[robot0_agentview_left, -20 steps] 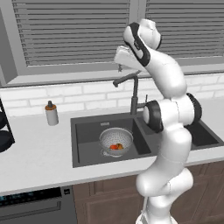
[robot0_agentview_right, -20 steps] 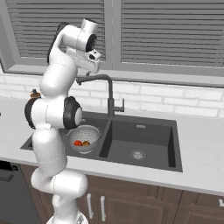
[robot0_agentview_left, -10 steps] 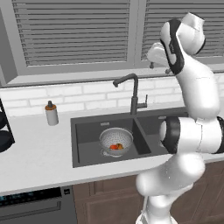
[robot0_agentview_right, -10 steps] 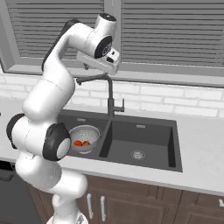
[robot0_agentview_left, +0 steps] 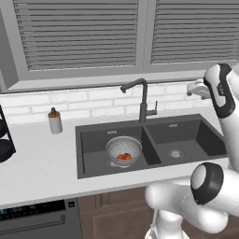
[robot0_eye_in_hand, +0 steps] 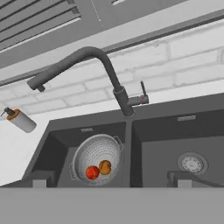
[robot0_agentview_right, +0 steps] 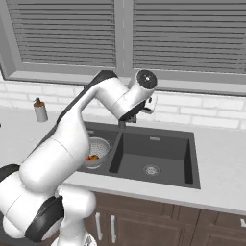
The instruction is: Put the colander in the sink, put the apple, peach in the colander, and turn on the sink faucet and pour water over the colander.
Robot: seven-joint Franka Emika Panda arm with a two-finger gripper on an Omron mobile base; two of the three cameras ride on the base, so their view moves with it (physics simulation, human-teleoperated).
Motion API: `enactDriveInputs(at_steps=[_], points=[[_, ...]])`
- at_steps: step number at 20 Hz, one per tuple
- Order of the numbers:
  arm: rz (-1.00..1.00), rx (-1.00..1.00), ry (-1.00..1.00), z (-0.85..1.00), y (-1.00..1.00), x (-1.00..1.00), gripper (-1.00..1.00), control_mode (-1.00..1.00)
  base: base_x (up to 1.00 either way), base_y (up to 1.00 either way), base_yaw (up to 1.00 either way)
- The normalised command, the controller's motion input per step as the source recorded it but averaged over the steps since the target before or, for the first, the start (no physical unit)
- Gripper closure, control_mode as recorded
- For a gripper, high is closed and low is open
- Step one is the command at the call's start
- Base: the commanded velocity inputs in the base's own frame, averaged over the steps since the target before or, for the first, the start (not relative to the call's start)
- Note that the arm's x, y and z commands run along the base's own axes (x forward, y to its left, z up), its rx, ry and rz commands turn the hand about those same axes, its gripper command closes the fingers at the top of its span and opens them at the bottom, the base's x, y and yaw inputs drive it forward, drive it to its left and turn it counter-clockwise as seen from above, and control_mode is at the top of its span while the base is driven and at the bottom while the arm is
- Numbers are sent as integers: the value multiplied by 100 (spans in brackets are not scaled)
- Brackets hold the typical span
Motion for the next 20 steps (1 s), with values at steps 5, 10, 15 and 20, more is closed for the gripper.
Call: enactDriveInputs(at_steps=[5,10,15,20], points=[[6,19,-2,-40,-39,12,-100,-100,0,0,0],[4,19,0,-38,1,53,-100,-100,0,0,0],[4,15,0,-49,4,75,-100,-100,0,0,0],[5,12,0,-59,2,47,-100,-100,0,0,0]])
